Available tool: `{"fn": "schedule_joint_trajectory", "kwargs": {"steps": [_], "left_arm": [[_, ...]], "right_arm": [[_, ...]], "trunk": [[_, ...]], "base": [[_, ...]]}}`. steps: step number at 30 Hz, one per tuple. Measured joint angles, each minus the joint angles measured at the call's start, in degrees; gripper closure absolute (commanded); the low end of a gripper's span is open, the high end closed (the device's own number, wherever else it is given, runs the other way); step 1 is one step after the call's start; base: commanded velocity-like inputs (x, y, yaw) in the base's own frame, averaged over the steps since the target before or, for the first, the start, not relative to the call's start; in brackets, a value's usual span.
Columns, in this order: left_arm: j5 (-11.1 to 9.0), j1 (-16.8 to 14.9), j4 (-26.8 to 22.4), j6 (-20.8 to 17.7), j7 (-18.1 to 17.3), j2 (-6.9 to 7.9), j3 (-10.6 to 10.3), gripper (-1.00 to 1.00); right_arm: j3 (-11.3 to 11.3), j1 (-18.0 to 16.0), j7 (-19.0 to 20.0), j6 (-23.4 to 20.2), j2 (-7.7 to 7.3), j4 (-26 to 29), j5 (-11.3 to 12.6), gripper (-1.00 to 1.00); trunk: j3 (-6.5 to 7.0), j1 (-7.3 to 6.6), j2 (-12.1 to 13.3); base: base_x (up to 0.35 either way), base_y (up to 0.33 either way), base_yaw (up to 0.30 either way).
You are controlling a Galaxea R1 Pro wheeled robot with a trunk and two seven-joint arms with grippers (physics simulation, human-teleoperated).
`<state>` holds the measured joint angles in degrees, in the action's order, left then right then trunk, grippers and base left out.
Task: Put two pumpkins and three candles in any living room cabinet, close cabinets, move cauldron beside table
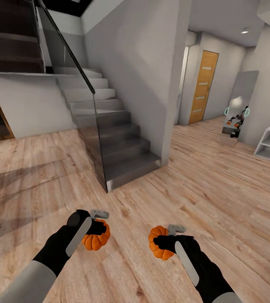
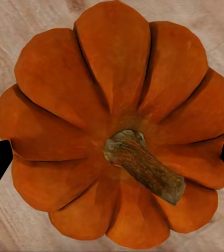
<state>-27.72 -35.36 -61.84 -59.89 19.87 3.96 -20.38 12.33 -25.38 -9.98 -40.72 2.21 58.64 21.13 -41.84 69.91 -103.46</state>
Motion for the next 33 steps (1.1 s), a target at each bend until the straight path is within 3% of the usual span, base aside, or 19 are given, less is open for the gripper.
{"fn": "schedule_joint_trajectory", "kwargs": {"steps": [33], "left_arm": [[-0.1, 0.0, 0.0, 0.0, 0.0, 0.00, -0.1, 1.00]], "right_arm": [[0.3, 0.0, 0.0, 0.0, 0.09, 0.0, 0.0, 1.00]], "trunk": [[4.17, -7.25, 13.2]], "base": [[0.000, 0.000, 0.235]]}}
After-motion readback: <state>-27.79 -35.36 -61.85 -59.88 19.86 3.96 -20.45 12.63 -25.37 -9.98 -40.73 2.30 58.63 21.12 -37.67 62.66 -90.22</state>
